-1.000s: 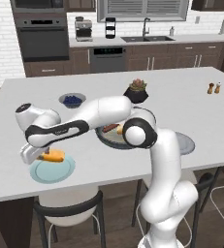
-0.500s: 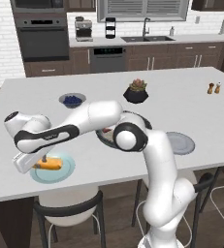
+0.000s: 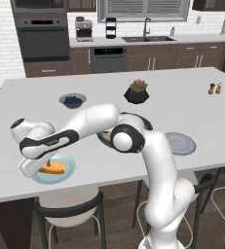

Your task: Place one bun and one sausage from the bowl on each plate.

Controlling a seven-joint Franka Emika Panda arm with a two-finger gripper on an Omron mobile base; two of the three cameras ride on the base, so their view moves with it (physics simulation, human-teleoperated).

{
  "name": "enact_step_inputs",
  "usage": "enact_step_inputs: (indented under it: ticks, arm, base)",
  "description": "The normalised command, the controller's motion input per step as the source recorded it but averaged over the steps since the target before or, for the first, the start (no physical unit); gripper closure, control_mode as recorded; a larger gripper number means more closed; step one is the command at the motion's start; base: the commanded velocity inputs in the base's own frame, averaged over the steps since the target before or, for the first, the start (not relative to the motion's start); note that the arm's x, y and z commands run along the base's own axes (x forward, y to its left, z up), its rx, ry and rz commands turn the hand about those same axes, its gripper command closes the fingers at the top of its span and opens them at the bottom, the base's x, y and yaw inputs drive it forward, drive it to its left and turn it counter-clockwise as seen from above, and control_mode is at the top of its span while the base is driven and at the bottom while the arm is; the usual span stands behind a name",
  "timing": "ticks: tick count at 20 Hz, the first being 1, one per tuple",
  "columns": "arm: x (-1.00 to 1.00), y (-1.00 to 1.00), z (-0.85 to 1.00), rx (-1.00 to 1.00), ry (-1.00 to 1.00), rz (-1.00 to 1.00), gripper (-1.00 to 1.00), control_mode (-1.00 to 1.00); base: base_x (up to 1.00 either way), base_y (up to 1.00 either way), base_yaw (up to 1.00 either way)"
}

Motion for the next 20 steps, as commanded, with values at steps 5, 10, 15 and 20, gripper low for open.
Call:
enact_step_inputs:
  ticks: [5,10,15,20]
  arm:
    - [0.02,0.04,-0.10,0.00,0.00,0.00,-1.00,-1.00]
    - [0.00,0.00,0.02,0.00,-0.01,0.00,-1.00,-1.00]
    - [-0.13,-0.01,0.40,0.00,-0.03,-0.04,-1.00,-1.00]
    - [-0.53,-0.23,0.92,0.00,-0.17,-0.15,-1.00,-1.00]
  base:
    - [0.00,0.00,0.00]
    - [0.00,0.00,0.00]
    - [0.00,0.00,0.00]
    - [0.00,0.00,0.00]
